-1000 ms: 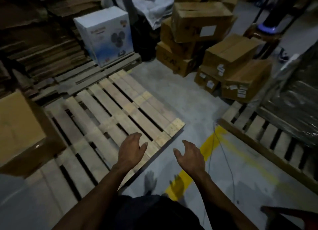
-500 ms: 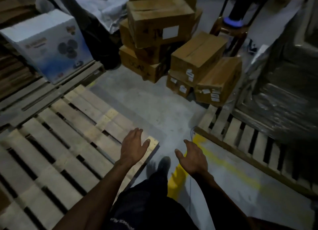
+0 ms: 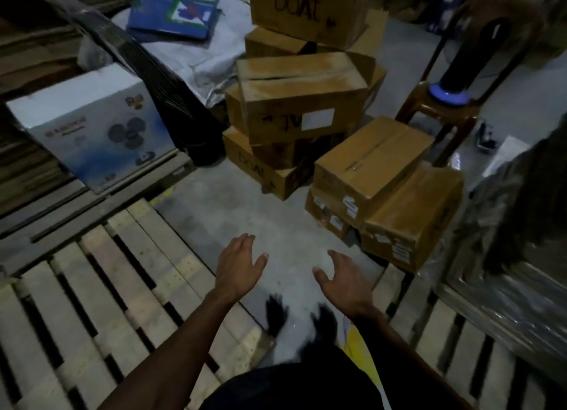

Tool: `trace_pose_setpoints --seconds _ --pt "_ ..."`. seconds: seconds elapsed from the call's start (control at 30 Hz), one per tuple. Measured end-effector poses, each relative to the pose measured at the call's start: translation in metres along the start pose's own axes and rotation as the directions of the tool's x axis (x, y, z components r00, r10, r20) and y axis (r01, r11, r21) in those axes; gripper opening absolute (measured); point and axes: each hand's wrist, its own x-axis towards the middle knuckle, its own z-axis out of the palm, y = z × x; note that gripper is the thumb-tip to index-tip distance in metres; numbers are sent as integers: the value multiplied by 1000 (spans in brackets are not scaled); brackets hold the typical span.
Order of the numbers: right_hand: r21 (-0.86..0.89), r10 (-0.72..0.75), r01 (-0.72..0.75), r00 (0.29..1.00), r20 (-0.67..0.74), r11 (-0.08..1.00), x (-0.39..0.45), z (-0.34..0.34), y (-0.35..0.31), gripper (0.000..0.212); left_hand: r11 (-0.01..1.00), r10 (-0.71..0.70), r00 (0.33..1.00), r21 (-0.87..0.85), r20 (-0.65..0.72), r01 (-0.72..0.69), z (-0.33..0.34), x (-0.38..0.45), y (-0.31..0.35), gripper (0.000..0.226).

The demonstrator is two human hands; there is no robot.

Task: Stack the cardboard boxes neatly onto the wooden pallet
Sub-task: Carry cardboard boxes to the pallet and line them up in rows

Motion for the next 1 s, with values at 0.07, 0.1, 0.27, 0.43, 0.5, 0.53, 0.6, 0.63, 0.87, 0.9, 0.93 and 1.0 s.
trace_pose_setpoints --seconds 0.07,0.1,0.27,0.43,0.5,0.53,0.6,0.63,0.87,0.9,0.93,1.0 --pt "3 -24 24 1000 -2 1000 41 -10 -5 68 1000 -28 999 -4 -29 28 1 30 3 83" --pt "5 -38 38 999 2 999 66 -15 -7 68 999 -46 998 -2 -41 46 1 47 5 87" --pt "-8 -141 142 988 61 990 192 -54 -18 72 993 -119 985 -3 -126 119 -9 139 30 101" --pt "-92 -193 203 975 113 975 301 -115 -42 73 979 -203 964 -17 -173 203 -42 229 74 99" --pt "-83 -227 237 967 114 968 342 -141 -55 69 973 -229 956 -37 -183 226 -60 271 91 91" --pt "-54 -232 240 965 123 969 360 -156 -63 66 972 -234 955 -39 -182 230 -69 290 99 86" --pt "-25 -240 244 963 122 969 392 -177 -76 64 975 -223 956 -36 -191 221 -86 325 112 80" --pt "-26 -237 241 964 119 970 409 -187 -81 66 976 -215 956 -33 -199 213 -96 345 119 79" --pt "102 -75 70 996 44 992 524 -217 -101 71 992 -91 974 71 -206 107 -148 513 131 55" --pt "131 -45 41 999 24 990 538 -217 -101 73 992 -75 976 85 -206 94 -154 540 129 57" --pt "168 -1 1 1000 -2 986 555 -217 -104 77 992 -59 979 97 -193 79 -161 571 127 58" --pt "253 109 -91 992 -58 963 590 -216 -110 88 990 -4 987 140 -160 27 -174 632 124 58"
